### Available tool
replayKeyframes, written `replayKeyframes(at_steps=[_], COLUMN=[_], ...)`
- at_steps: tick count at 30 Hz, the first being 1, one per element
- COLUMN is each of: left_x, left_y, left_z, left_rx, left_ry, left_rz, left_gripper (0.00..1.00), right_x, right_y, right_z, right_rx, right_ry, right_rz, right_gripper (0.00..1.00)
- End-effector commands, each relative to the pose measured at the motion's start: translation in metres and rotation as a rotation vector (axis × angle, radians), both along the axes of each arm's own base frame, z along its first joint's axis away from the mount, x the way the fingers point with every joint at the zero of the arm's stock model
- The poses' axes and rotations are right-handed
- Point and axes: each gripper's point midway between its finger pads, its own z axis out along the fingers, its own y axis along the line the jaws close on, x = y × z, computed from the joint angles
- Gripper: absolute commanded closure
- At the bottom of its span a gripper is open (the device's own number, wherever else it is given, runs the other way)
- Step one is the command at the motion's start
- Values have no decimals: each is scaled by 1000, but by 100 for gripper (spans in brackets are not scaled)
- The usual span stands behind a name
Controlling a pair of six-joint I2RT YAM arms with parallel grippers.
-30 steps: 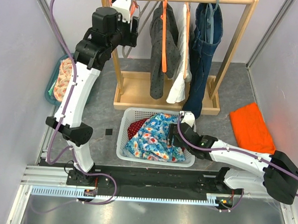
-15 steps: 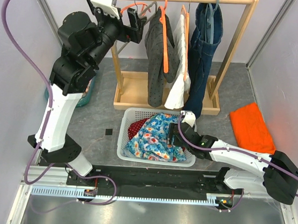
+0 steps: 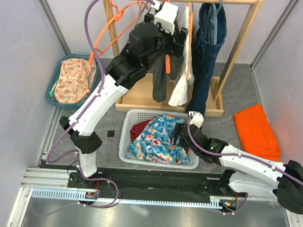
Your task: Remove the skirt from the hanger
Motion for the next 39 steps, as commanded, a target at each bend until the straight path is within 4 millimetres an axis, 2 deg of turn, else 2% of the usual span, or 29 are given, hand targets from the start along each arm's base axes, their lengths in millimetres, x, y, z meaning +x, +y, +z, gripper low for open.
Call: replayKeyframes(at_steps=[1,8,15,18,19,21,22,24,25,29,35,39], left_x=[-2,8,25,28,28,27,26,24,23,24,22,24], left_y=[17,18,14,14,15,19,20,20,20,24,29,30], left_z=[25,6,-36,-43,-44,-43,-41,-39,-39,-37,-12,-12], left_rx=[-70,-23,63,90,94,90,84,85,85,69,19,21], left_ry=[-43,-22,30,30,30,32,32,30,30,38,-10,-13], left_rz=[74,121,169,181,180,192,186,174,172,181,194,205], left_gripper=[0,0,0,1,21,45,65,81,97,98,98,98], right_x=[0,-1,-1,-1,-1,-1,-1,-1,0,1,1,1], right_y=[-8,-11,-12,-13,-13,-13,-13,-13,-13,-11,-11,-12], right_z=[0,2,11,13,14,14,14,15,16,22,26,27], right_rx=[1,9,16,10,13,11,10,13,12,23,24,25], right_ry=[-14,-17,-28,-28,-30,-28,-27,-28,-29,-35,-43,-46], right_rz=[-28,-32,-35,-39,-39,-41,-41,-40,-41,-40,-40,-41], right_gripper=[17,16,16,16,16,16,16,16,16,16,16,16])
